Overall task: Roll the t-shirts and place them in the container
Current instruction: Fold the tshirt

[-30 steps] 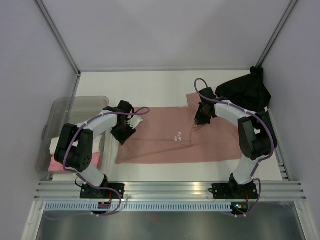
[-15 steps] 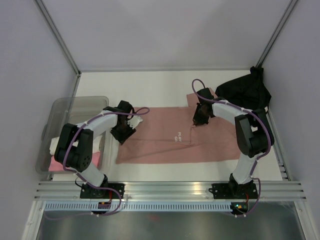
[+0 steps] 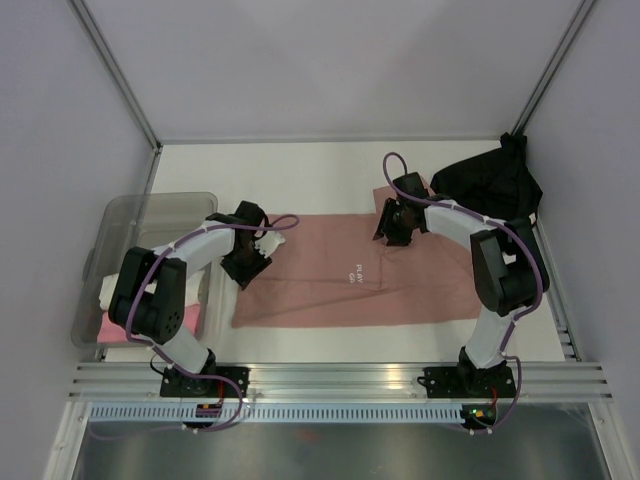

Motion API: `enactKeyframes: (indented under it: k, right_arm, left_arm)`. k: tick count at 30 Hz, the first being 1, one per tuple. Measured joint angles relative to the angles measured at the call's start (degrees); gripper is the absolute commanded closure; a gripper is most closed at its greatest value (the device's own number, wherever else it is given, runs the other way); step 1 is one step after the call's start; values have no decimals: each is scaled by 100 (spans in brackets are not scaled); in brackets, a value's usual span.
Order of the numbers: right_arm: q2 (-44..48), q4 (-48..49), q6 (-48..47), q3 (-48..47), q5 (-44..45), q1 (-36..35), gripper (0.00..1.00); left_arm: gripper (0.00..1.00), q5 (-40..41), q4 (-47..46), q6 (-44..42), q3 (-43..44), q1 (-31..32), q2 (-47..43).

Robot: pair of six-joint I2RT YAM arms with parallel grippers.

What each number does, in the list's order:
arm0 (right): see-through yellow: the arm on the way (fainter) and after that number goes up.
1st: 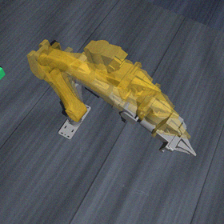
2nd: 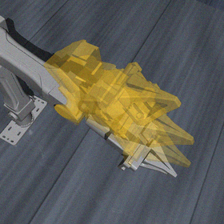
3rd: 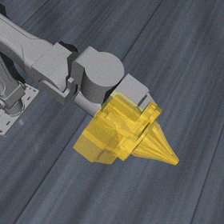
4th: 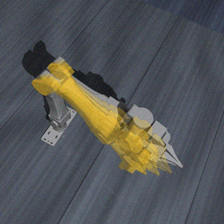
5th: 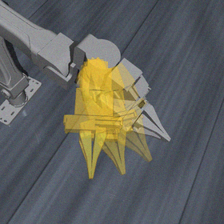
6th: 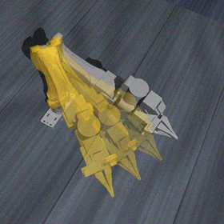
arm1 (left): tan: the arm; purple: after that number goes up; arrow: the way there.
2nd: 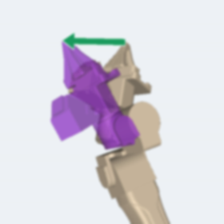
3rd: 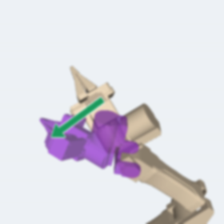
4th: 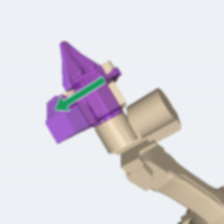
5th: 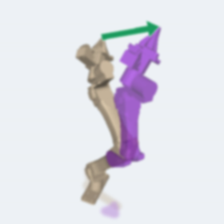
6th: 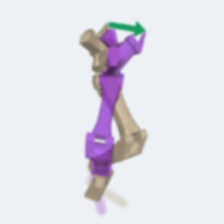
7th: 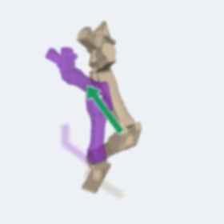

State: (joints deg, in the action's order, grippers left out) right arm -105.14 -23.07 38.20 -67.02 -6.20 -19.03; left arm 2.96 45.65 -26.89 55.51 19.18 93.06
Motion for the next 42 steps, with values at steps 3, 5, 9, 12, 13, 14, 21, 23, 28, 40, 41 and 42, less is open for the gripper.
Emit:
enactKeyframes:
  k: [3, 5, 9, 12, 13, 14, 21, 23, 28, 40, 41, 42]
  right_arm:
    - [133, -55, -146, -9, 28, 0, 50]
    - [323, -138, -254, -9, 98, 2, 59]
    - [863, -197, -433, 105, 140, 175, 94]
    - [1165, -173, -501, 455, 98, 671, 100]
    - [1180, -181, -538, 544, 107, 848, 100]
    - [1161, -199, -575, 605, 144, 1021, 100]
    - [560, -153, -756, 730, 260, 1178, 100]
    - [341, -151, -769, 678, 223, 1187, 100]
    - [275, -308, -833, 455, 278, 1239, 96]
    - [-385, -693, -1069, -3038, 671, 1355, 80]
    - [-590, -699, -1082, -3327, 723, 1368, 79]
    - [-870, -693, -1095, -3635, 765, 1377, 72]
  left_arm:
    - [51, -2, 0, 0, 0, 0, -28]
    - [51, -4, 2, 0, 0, 2, -83]
    - [51, -24, 9, 2, 9, 0, -229]
    - [51, -55, 37, 2, 46, 0, -269]
    - [51, -57, 52, 0, 61, 0, -284]
    - [50, -59, 63, 2, 81, 0, -304]
    - [50, -48, 72, 4, 199, 0, -376]
    - [50, -39, 81, 9, 216, 0, -376]
    - [50, -9, 160, 111, 514, 0, -374]
    - [48, 597, -107, 654, 2811, -197, 811]
    - [45, 636, -114, 678, 2918, -238, 986]
    - [42, 671, -114, 699, 3001, -278, 1134]
